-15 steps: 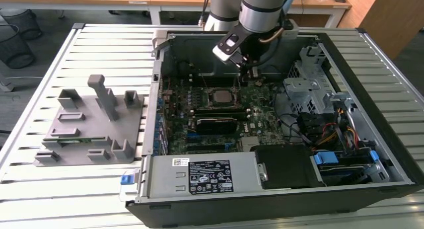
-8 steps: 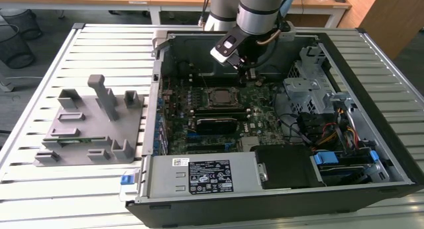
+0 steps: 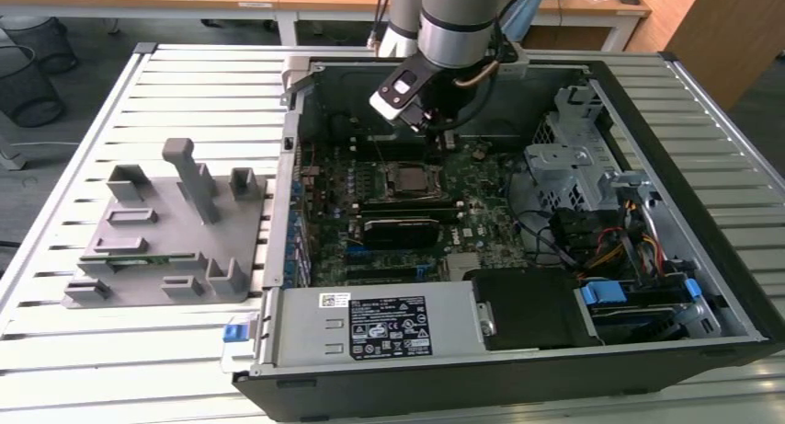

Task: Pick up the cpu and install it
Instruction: 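Place the cpu into insertion slot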

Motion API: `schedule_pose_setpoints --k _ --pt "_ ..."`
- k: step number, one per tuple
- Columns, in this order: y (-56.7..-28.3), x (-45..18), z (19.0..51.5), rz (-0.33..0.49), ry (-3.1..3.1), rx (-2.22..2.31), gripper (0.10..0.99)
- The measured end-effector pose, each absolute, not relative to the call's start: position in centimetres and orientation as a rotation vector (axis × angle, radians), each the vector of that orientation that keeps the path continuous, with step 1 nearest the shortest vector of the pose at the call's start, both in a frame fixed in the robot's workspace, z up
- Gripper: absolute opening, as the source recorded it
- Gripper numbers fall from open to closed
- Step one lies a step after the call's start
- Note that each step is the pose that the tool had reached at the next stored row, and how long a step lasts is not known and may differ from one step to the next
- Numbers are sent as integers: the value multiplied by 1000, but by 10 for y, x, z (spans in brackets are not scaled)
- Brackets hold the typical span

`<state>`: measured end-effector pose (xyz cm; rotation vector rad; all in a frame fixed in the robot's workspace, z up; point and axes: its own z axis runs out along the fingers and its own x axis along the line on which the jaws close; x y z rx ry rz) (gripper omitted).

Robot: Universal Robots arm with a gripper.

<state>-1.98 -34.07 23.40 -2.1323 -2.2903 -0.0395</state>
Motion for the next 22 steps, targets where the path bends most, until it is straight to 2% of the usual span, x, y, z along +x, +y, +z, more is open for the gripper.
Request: schedule_pose_setpoints --k 22 --pt "-341 -61 215 -35 -2288 -2130 106"
